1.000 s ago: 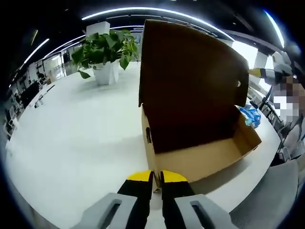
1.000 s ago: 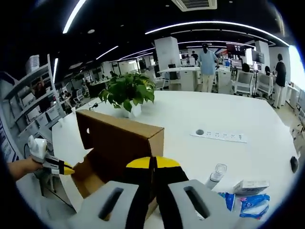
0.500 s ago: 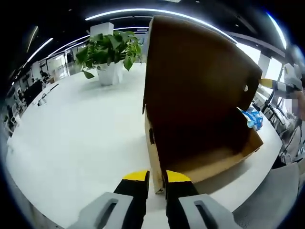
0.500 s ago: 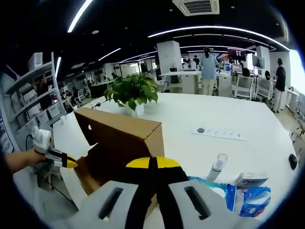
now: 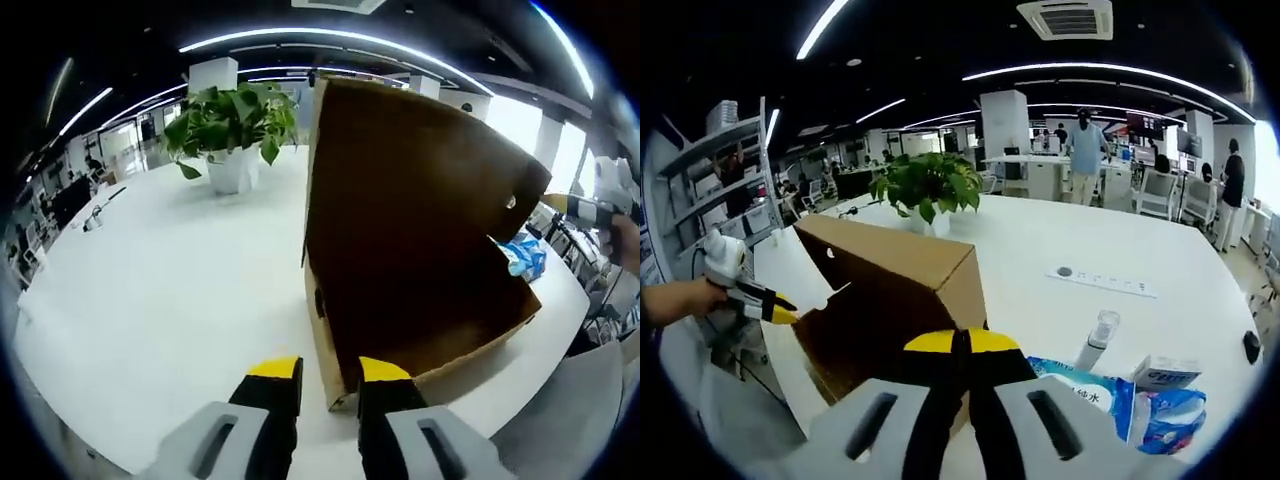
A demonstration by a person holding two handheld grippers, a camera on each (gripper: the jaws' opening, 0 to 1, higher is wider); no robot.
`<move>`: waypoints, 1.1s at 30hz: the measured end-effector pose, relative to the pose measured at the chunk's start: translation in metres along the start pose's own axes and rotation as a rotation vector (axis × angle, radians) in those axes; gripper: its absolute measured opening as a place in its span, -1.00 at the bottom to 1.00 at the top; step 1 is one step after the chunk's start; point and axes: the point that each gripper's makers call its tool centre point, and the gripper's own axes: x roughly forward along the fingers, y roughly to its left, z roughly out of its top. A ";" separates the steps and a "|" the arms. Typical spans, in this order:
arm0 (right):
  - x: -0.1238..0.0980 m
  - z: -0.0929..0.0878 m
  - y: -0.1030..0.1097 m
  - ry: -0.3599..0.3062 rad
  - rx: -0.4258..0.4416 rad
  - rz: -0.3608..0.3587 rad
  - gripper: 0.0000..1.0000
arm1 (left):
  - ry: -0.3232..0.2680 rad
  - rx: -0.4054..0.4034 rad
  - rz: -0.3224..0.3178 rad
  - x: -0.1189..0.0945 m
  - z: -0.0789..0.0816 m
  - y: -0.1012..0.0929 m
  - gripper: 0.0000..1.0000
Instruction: Operate the shoe box by opening the lid, removing the specified soft item, and placing it in the target area until the item is outside and the box remains undamaged.
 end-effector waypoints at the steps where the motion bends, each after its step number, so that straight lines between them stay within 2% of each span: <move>1: -0.001 0.000 0.001 -0.001 -0.012 0.004 -0.97 | -0.010 0.002 0.002 -0.002 0.004 0.000 -0.57; 7: -0.005 -0.005 0.006 0.000 -0.079 0.023 -0.90 | -0.047 0.048 0.005 -0.013 0.025 -0.002 -0.48; 10: -0.008 -0.010 0.011 0.004 -0.107 0.041 -0.85 | -0.079 0.081 -0.003 -0.022 0.041 -0.004 -0.44; 14: -0.010 -0.018 0.016 0.012 -0.166 0.054 -0.82 | -0.097 0.119 -0.016 -0.030 0.053 -0.007 -0.41; 23: -0.014 -0.032 0.026 0.028 -0.220 0.092 -0.70 | -0.109 0.198 -0.042 -0.032 0.056 -0.015 -0.34; 33: -0.018 -0.053 0.040 0.048 -0.262 0.153 -0.57 | -0.118 0.242 -0.073 -0.036 0.053 -0.023 -0.33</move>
